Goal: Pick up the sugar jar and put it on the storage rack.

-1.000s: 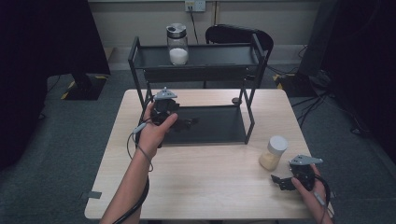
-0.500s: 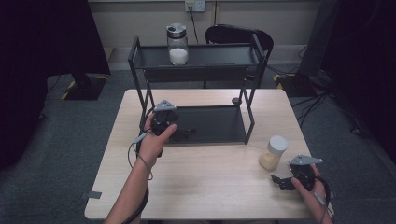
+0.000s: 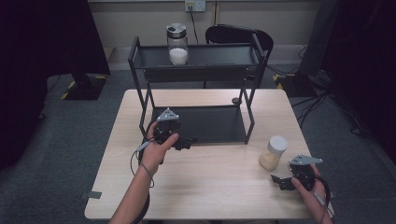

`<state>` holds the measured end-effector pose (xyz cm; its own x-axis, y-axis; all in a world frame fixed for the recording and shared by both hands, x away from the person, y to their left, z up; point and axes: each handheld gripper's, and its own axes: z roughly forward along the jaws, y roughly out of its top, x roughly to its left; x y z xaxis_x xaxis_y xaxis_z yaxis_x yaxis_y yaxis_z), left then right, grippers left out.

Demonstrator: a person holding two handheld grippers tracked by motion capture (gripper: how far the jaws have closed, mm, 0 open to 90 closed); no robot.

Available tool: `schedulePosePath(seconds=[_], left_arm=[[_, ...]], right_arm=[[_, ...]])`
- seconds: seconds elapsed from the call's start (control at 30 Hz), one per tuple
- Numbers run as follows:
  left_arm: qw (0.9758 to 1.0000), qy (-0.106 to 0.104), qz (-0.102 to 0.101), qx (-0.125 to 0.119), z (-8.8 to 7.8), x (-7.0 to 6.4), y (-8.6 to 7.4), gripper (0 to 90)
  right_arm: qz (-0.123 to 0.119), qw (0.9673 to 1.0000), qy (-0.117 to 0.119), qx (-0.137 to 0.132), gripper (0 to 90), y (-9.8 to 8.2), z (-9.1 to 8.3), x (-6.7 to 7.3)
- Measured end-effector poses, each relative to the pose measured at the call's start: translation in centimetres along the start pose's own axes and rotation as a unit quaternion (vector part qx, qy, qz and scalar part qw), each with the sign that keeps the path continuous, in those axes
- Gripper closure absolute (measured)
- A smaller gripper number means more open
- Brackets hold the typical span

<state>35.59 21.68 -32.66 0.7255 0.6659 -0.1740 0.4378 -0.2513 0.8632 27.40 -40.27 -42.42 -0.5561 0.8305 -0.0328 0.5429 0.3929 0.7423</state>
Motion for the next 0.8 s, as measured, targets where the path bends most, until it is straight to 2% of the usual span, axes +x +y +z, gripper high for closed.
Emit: schedulePosePath(seconds=[0.27, 0.4, 0.53, 0.8], left_arm=[[1.0000, -0.005, -0.003, 0.008, 0.5, 0.1, -1.4, 2.0], [1.0000, 0.001, -0.004, 0.005, 1.0, 0.0, -2.6, 2.0], [0.9999, -0.002, -0.011, 0.006, 1.4, 0.1, -3.7, 2.0], [0.9999, 0.002, -0.007, 0.009, 1.6, 0.2, -5.1, 2.0]], right_arm=[[0.000, 1.0000, 0.000, 0.000, 0.0, 0.0, 0.0, 0.0], [0.000, 1.0000, -0.001, 0.000, 0.0, 0.0, 0.0, 0.0], [0.000, 1.0000, -0.001, 0.000, 0.0, 0.0, 0.0, 0.0], [0.000, 1.0000, -0.001, 0.000, 0.0, 0.0, 0.0, 0.0]])
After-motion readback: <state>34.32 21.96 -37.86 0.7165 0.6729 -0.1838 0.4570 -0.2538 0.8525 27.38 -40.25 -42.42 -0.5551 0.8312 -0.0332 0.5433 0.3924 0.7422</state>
